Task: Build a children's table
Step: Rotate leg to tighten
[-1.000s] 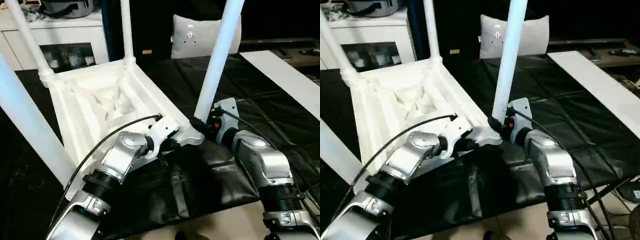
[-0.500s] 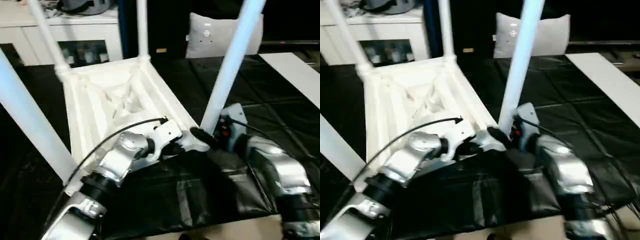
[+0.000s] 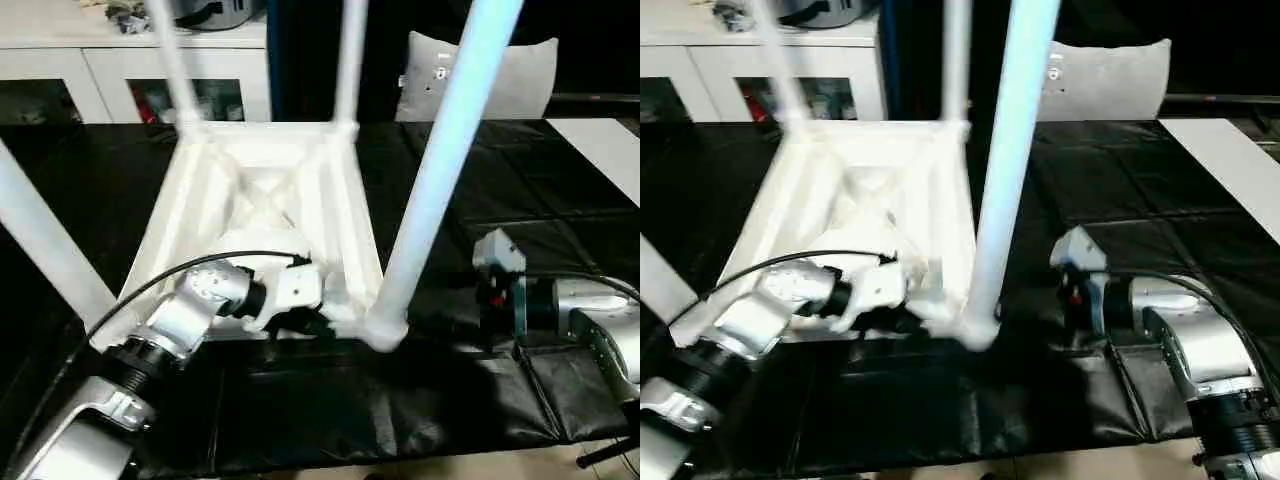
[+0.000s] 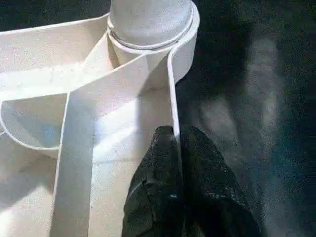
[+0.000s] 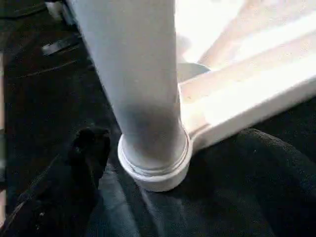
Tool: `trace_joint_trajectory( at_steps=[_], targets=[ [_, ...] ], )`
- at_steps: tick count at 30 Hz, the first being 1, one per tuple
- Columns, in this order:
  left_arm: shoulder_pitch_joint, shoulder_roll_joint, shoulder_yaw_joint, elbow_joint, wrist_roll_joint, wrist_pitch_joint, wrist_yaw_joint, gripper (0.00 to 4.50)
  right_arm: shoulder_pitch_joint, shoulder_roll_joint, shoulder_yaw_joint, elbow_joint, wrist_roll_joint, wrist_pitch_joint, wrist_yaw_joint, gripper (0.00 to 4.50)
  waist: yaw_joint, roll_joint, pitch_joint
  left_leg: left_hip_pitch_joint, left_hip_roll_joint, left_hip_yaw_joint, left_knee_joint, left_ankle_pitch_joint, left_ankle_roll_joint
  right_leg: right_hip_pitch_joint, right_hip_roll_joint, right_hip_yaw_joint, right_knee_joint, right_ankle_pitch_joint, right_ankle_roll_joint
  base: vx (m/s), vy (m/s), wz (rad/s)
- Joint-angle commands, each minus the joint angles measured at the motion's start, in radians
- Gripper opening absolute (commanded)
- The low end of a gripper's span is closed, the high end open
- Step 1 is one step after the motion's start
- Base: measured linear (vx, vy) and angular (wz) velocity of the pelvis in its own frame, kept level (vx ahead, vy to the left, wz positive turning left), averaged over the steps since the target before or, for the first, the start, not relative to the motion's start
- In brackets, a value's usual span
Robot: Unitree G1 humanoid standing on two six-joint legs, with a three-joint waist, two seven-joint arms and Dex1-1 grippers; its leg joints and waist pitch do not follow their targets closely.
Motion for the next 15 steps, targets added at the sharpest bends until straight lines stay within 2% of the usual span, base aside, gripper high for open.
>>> trace_joint_trajectory(
  at_steps=[1,2,3,4,6,7,12,13,15],
  targets=[
    [-0.019,0.001,-0.064,-0.017,0.011,-0.04,-0.076,0.0,-0.005,-0.02,0.016,-0.017,0.014,-0.005,0.038,4.08,-0.002,-0.008,-0.072,0.002,0.031,0.008,-0.066,-0.126,0.086,0.064,-0.063,0.06,-0.058,-0.35,-0.133,0.0,0.0,0.0],
    [-0.019,0.005,-0.068,-0.02,0.009,-0.047,-0.091,0.0,-0.006,-0.023,0.022,-0.017,0.019,-0.002,0.053,4.08,0.0,-0.008,-0.073,0.003,0.032,0.008,-0.066,-0.122,0.083,0.063,-0.063,0.061,-0.056,-0.343,-0.138,0.0,0.0,0.0],
    [-0.02,0.006,-0.069,-0.02,0.008,-0.051,-0.094,0.0,-0.007,-0.024,0.025,-0.017,0.02,-0.003,0.057,3.89,0.002,-0.008,-0.073,0.002,0.032,0.008,-0.066,-0.122,0.083,0.063,-0.063,0.061,-0.056,-0.338,-0.141,0.0,0.0,0.0],
    [-0.023,0.008,-0.074,-0.02,0.006,-0.069,-0.111,0.0,-0.009,-0.025,0.038,-0.016,0.024,-0.006,0.08,3.74,0.003,-0.015,-0.073,0.0,0.033,0.008,-0.066,-0.118,0.083,0.066,-0.064,0.061,-0.054,-0.332,-0.142,0.0,0.0,0.0],
    [-0.024,0.008,-0.075,-0.019,0.006,-0.073,-0.112,0.0,-0.009,-0.025,0.04,-0.015,0.025,-0.007,0.085,3.66,0.004,-0.012,-0.073,-0.001,0.033,0.007,-0.066,-0.116,0.083,0.066,-0.064,0.061,-0.052,-0.333,-0.142,0.0,0.0,0.0],
    [-0.028,0.006,-0.075,-0.014,0.006,-0.084,-0.116,0.0,-0.01,-0.021,0.049,-0.011,0.026,-0.011,0.101,3.53,0.005,-0.015,-0.073,-0.002,0.032,0.008,-0.066,-0.115,0.082,0.066,-0.065,0.061,-0.054,-0.345,-0.136,0.0,0.0,0.0],
    [-0.033,-0.003,-0.07,-0.004,0.006,-0.096,-0.114,0.0,-0.022,0.01,0.059,0.022,0.02,-0.047,0.104,3.23,0.005,-0.014,-0.072,-0.001,0.03,0.008,-0.066,-0.121,0.075,0.064,-0.065,0.06,-0.058,-0.374,-0.122,0.0,0.0,0.0],
    [-0.032,-0.004,-0.07,-0.004,0.005,-0.096,-0.112,0.0,-0.025,0.02,0.065,0.029,0.02,-0.052,0.105,3.0,0.005,-0.015,-0.072,-0.001,0.03,0.008,-0.066,-0.127,0.073,0.064,-0.066,0.058,-0.059,-0.383,-0.119,0.0,0.0,0.0],
    [-0.031,-0.004,-0.07,-0.004,0.005,-0.097,-0.112,0.0,-0.025,0.022,0.068,0.029,0.019,-0.052,0.108,2.89,0.005,-0.014,-0.072,0.0,0.03,0.008,-0.066,-0.13,0.072,0.063,-0.065,0.059,-0.06,-0.387,-0.117,0.0,0.0,0.0]
  ],
)
